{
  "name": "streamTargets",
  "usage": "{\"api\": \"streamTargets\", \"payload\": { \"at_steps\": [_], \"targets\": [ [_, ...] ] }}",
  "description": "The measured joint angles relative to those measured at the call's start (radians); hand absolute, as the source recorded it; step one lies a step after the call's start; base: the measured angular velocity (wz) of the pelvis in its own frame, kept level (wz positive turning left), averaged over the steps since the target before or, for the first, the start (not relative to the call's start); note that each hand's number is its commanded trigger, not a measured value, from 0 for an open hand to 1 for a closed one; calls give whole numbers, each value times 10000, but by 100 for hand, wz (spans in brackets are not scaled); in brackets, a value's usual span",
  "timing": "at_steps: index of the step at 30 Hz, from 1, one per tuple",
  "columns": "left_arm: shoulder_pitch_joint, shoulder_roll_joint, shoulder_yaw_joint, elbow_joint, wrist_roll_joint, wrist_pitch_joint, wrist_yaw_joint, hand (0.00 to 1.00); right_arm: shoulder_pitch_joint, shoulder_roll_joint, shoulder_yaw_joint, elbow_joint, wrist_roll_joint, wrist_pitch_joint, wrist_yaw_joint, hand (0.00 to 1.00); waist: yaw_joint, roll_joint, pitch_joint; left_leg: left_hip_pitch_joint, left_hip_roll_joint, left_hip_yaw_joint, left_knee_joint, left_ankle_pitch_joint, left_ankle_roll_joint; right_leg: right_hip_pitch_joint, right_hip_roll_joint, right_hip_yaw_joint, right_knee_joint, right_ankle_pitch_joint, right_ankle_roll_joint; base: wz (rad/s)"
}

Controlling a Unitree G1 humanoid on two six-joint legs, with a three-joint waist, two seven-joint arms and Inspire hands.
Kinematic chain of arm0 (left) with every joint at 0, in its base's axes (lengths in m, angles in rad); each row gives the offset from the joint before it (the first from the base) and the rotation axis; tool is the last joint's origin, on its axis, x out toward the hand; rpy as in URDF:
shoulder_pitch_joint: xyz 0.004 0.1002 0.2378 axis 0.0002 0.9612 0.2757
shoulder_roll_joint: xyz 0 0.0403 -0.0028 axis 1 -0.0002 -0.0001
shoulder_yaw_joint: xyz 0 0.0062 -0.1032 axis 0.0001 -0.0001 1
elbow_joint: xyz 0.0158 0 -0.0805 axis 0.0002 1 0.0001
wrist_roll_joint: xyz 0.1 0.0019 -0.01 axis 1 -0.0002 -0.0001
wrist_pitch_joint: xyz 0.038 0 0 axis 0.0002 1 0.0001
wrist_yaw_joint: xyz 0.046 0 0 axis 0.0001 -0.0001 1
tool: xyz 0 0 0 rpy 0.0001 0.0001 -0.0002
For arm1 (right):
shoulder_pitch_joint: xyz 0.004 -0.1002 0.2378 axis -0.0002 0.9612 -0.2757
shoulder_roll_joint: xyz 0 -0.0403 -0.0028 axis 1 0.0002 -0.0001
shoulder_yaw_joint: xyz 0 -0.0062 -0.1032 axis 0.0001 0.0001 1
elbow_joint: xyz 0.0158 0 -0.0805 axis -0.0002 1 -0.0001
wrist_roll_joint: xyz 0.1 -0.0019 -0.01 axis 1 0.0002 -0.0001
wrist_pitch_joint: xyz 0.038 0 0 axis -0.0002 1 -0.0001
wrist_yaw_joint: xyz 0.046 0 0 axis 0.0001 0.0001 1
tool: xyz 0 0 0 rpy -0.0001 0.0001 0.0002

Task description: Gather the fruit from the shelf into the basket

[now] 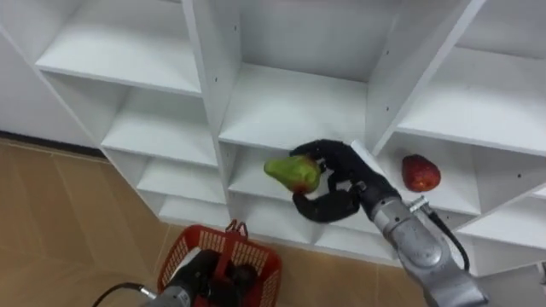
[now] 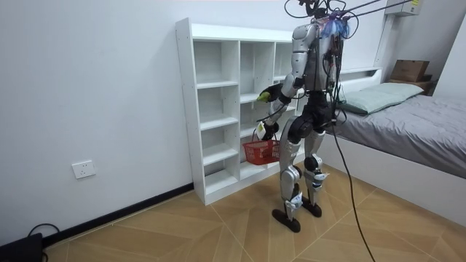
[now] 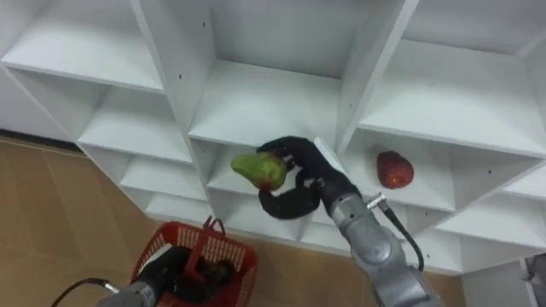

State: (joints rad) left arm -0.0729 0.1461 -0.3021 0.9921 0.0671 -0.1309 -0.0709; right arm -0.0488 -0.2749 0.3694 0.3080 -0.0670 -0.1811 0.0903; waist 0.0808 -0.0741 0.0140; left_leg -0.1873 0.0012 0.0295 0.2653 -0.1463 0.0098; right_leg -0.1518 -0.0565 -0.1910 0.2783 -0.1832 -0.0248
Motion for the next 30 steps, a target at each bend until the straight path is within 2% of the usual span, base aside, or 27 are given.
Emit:
{"api": "streamTargets", "payload": {
  "at_steps": [3,5,8,11,15,17,21,26,30],
  "targets": [
    [11,-45,70,-15,-249,-50,-66,100,67,2,-19,-373,-9,-26,366,100,-129,24,5,52,63,125,0,-1,-2,8,78,159,-58,104,-13,-14],
    [24,-77,69,-14,-489,-126,-116,100,134,44,-111,-668,-12,-55,605,100,-236,200,-49,99,48,174,-4,-10,11,11,85,285,-56,118,11,-10],
    [22,-76,133,-15,-766,-278,-232,100,243,95,-138,-758,-55,-65,781,100,-338,350,-55,357,29,258,-157,-7,16,114,81,427,-40,121,26,-16],
    [22,-71,179,-17,-763,-301,-231,100,532,227,-219,-746,-203,-65,984,100,-530,388,-45,452,20,273,-244,-6,16,135,90,485,-48,106,35,-2],
    [22,-87,53,-125,-750,-301,-184,100,1039,227,-273,-617,-278,-46,976,100,-614,456,-4,388,12,297,-250,-7,17,96,88,493,-47,106,37,-2],
    [27,-89,44,-179,-750,-301,-189,100,1200,217,-307,-587,-616,-46,966,100,-629,496,3,345,27,455,-272,-8,17,-11,102,524,-33,106,37,-12],
    [43,-92,24,-531,-750,-311,-209,100,1226,285,-319,-543,-991,-48,956,100,-753,571,-14,241,42,483,-265,-8,17,-88,110,553,-36,114,30,-1],
    [44,-190,11,-704,-752,-607,-210,100,1296,404,-319,-254,-1282,-63,919,100,-753,651,-19,268,37,528,-268,-10,18,-83,122,640,-52,112,31,-3],
    [44,-181,-157,-708,-749,-667,-214,100,1301,410,-324,429,-1461,-70,762,100,-740,668,-13,275,44,552,-279,-14,21,-102,139,653,-55,101,39,0]
  ]
}}
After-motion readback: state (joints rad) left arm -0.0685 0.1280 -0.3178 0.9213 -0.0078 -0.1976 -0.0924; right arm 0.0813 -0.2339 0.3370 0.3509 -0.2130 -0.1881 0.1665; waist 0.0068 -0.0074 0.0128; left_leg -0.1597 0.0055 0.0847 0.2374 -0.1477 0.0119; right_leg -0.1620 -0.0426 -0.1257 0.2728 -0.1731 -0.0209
